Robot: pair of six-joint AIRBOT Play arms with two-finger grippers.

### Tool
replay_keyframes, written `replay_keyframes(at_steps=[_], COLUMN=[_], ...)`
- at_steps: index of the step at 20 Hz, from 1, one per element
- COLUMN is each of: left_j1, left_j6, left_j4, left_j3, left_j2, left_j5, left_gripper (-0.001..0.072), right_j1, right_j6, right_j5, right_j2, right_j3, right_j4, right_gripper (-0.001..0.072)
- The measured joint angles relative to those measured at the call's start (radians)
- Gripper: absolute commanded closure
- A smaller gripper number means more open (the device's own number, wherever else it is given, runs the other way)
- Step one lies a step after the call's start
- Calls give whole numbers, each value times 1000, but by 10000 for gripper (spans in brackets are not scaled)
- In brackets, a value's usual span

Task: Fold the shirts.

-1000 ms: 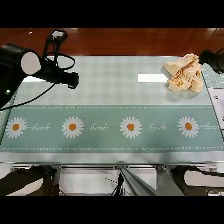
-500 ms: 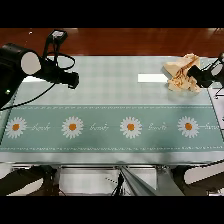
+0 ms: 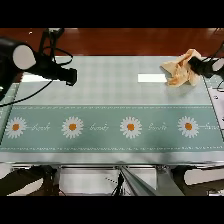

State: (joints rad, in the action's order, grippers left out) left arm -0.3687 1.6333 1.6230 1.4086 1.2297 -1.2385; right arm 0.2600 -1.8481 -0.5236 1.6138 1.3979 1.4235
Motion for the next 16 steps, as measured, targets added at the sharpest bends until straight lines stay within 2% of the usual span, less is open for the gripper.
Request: replay_keyframes(at_steps=[5, 11, 16], left_j1=[0, 0, 0], left_j6=[0, 0, 0], left_j4=[0, -3, -8], left_j3=[257, 587, 638], left_j2=[-12, -109, -254], left_j5=[-125, -208, -235], left_gripper=[-6, -6, -6], right_j1=[-74, -231, -373], right_j6=[124, 174, 183], right_j5=[5, 1, -118], right_j2=[-346, -738, -889], right_j3=[0, 0, 1], right_j4=[-34, -82, -129], right_gripper=[685, 685, 685])
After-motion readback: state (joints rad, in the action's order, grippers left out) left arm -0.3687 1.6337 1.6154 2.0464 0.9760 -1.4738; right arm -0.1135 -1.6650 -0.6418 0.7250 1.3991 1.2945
